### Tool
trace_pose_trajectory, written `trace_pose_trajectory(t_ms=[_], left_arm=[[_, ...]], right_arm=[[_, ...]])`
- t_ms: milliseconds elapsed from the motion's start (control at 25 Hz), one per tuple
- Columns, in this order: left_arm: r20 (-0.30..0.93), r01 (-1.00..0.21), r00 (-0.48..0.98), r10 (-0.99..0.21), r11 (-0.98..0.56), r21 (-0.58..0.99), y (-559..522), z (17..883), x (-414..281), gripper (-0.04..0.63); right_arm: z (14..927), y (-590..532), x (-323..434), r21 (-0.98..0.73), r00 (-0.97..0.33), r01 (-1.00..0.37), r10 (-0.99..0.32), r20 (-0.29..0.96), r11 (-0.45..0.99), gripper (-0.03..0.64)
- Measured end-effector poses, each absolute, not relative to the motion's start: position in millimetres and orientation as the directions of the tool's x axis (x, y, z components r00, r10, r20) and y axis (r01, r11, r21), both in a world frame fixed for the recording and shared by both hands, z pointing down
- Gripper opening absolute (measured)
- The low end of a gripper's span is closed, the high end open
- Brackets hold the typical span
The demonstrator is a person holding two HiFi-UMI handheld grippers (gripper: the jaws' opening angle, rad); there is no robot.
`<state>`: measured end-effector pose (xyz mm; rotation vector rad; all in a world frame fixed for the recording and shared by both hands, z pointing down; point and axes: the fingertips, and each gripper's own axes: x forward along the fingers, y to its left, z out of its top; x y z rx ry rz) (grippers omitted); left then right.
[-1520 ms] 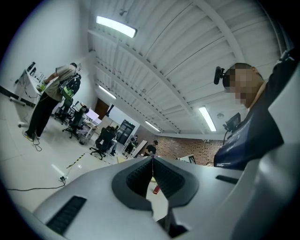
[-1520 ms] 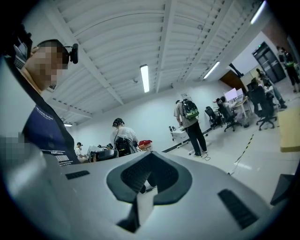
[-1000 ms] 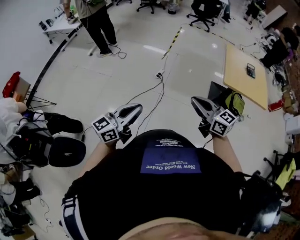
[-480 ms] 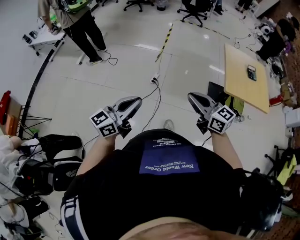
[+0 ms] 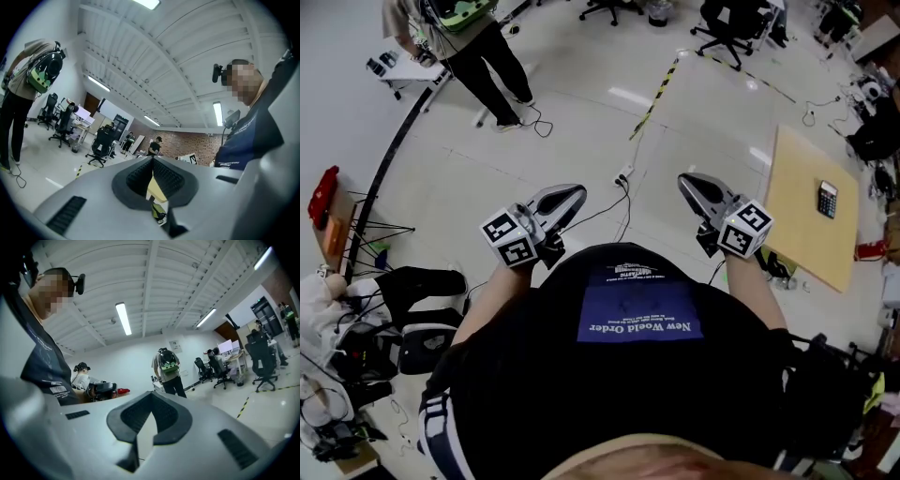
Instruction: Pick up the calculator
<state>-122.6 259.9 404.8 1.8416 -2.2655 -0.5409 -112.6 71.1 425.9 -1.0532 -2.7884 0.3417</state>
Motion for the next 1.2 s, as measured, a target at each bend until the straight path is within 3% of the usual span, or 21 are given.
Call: trace_pose_trajectory(t_ms=[240, 480, 920, 1200], left_arm=[[-0.060, -0.900, -0.191, -0.980, 0.150, 0.408, 219.9, 413.5, -174.3, 0.006], [-0.074, -0.910, -0.010, -0.997, -0.021, 0.414, 176.7, 428.1, -254.1, 0.006], [-0.108, -0.836, 0.414, -0.904, -0.424, 0.348, 102.7, 430.0, -387.5, 0.006], [-0.105, -0.697, 0.629, -0.770, -0.619, 0.363, 48.3, 445.5, -405.1, 0.006]], right_arm=[[433.9, 32.2, -152.4, -0.275, -0.771, 0.599, 0.634, 0.055, 0.752, -0.015], [446.6, -5.1, -194.1, -0.268, -0.872, 0.446, 0.482, 0.082, 0.854, -0.015], [440.1, -46.8, -265.7, -0.244, -0.996, 0.019, 0.039, 0.078, 0.970, -0.014], [445.5, -65.9, -248.4, -0.246, -0.966, -0.259, -0.248, 0.078, 0.934, -0.014]])
